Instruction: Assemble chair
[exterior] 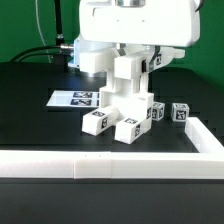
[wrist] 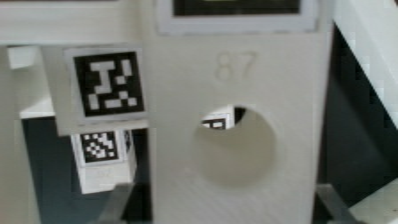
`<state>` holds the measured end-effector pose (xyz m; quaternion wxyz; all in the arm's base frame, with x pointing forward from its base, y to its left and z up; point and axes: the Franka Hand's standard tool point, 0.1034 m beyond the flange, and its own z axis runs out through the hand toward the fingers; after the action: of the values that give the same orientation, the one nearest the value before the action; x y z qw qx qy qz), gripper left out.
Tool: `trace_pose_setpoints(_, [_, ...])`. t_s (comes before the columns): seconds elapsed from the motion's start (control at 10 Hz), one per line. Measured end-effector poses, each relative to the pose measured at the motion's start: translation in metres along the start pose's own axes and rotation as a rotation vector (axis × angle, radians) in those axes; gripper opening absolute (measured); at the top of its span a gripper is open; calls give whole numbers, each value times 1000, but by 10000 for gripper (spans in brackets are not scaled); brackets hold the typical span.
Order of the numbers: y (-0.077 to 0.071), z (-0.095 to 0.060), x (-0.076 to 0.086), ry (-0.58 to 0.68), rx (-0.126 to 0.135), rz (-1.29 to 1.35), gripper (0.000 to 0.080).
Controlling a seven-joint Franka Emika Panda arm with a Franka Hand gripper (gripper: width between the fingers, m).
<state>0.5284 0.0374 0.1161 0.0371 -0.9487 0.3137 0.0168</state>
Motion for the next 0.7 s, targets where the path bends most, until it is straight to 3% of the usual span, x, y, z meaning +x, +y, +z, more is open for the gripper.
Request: trace_pose_setpoints(0.7, [-7,0,-3,9,7,11,284])
